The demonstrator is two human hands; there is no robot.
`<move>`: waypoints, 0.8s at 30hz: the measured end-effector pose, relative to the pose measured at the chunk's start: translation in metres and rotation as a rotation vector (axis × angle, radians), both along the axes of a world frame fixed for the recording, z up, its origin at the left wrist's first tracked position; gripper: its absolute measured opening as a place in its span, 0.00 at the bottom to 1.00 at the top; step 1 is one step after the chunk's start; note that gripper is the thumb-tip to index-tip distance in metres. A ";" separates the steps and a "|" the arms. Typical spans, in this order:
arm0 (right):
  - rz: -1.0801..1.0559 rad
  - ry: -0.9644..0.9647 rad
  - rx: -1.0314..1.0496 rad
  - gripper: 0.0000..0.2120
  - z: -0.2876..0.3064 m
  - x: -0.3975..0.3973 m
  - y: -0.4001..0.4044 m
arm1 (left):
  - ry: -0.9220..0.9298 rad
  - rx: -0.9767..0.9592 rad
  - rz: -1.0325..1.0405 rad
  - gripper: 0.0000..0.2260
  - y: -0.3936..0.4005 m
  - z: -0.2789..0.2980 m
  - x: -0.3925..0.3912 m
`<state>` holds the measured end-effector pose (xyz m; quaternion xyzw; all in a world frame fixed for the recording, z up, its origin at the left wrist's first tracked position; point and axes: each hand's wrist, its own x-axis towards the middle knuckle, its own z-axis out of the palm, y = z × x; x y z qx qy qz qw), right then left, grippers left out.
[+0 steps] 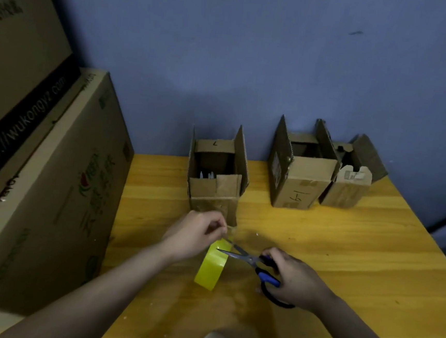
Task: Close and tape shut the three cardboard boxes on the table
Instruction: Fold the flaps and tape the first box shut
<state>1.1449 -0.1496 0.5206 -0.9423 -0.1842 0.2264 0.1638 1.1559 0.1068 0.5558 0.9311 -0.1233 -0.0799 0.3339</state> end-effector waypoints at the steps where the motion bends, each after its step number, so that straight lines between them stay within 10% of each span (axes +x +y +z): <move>1: 0.014 -0.009 -0.007 0.33 0.001 0.001 0.002 | 0.001 -0.007 0.004 0.03 -0.001 0.000 0.000; 24: 0.166 -0.087 -0.116 0.24 -0.002 0.022 0.007 | 0.069 -0.102 -0.018 0.04 -0.003 -0.007 -0.003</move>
